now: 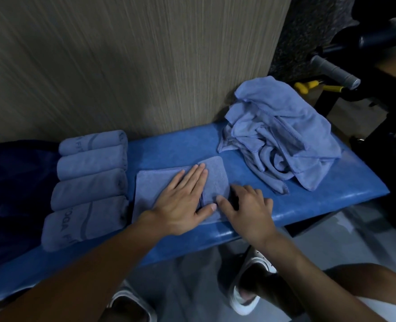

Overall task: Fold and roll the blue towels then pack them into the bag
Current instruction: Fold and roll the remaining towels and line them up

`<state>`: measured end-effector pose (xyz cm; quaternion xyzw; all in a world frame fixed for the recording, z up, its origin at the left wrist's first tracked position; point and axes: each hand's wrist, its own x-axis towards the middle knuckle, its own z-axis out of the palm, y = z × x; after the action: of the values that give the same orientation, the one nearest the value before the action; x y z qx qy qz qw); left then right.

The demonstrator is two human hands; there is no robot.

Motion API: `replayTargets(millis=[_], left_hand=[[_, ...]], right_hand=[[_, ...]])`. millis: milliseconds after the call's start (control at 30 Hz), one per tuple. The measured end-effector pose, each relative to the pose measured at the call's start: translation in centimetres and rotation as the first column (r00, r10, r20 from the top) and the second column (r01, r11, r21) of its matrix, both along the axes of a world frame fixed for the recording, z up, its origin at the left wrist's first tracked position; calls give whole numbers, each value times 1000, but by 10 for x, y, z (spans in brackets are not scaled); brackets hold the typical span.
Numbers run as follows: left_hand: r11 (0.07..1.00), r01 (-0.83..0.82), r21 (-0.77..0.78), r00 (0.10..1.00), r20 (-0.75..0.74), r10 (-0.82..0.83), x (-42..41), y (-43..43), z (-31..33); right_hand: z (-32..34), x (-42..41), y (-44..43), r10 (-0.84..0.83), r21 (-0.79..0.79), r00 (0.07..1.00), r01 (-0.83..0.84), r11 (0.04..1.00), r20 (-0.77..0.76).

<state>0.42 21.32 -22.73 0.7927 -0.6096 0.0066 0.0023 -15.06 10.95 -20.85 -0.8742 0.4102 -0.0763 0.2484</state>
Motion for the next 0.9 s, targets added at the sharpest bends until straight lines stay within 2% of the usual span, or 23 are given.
replayTargets(millis=[233,400,600,800,900], left_hand=[[999,43,17,998,-39,-42,5,13,0],[999,23,44,1000,-3,-23,0,4,0],[999,22,36,999,-43,-20,-3,-1,-1],[999,1,33,999,-44,0,-6,1,-3],[999,-37,-32,994,-101,34,-6,2,-3]], right_hand=[[1,2,-2,2,29,1000,-2,1000,-3],[1,5,-8,-77,117,996,72,991,38],[4,2,-17,-191,163,980,178,970,64],[5,2,-11,-132,147,989,121,982,71],[8,2,-11,-128,173,988,113,978,81]])
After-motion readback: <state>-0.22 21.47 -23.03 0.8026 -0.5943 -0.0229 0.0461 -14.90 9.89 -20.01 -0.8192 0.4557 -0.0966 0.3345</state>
